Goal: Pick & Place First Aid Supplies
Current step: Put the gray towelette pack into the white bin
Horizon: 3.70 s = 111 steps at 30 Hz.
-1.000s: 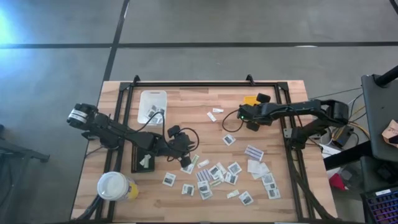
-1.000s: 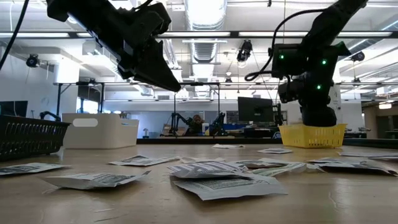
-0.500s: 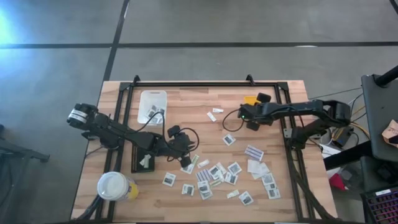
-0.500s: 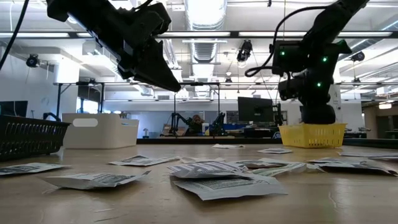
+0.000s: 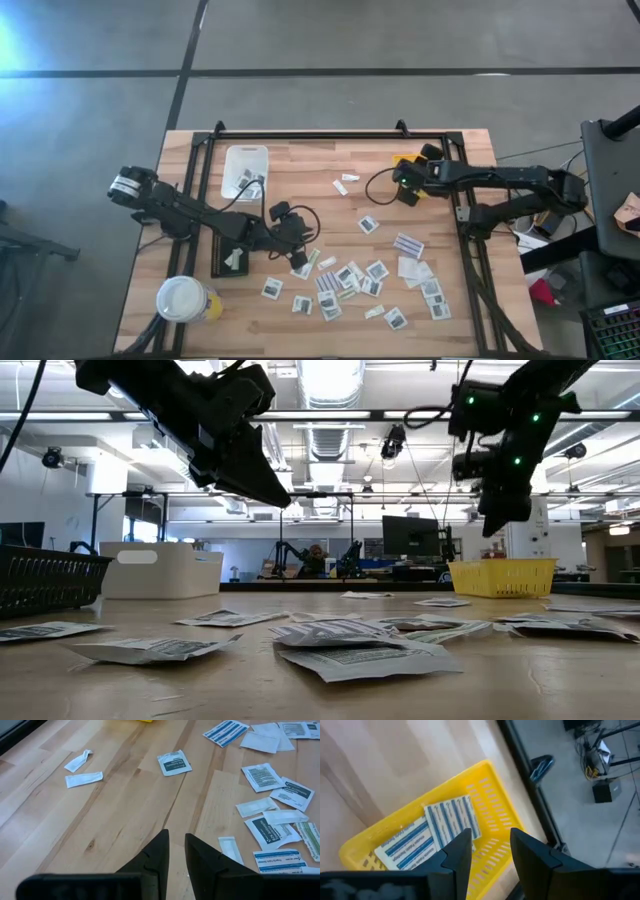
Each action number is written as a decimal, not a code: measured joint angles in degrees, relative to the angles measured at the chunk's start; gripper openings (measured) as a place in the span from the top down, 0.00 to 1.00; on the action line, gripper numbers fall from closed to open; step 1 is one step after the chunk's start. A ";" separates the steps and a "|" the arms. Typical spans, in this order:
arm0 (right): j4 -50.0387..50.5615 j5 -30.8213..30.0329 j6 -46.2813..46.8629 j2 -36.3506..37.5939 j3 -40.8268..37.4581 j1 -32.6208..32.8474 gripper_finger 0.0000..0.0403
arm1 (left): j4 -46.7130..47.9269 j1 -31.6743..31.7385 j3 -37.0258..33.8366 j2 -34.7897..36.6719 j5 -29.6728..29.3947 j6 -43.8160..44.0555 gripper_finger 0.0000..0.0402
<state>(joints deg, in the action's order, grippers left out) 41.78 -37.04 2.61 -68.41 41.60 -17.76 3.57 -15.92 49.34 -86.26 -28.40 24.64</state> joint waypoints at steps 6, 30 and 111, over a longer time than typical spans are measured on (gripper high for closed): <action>0.02 2.70 -0.09 5.71 0.28 1.38 0.68 | 0.02 0.01 0.00 0.00 0.02 0.50 0.82; 5.36 7.56 27.25 1.37 4.68 28.39 0.76 | 0.96 -5.91 -0.02 0.00 14.42 -0.63 0.82; -50.37 27.62 -4.64 -35.80 16.46 37.16 0.93 | 5.65 -7.06 0.02 -11.80 19.04 3.91 0.57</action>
<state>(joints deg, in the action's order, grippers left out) -8.59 -9.41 -2.03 -104.20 58.06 19.40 9.23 -22.98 49.36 -98.06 -9.36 28.56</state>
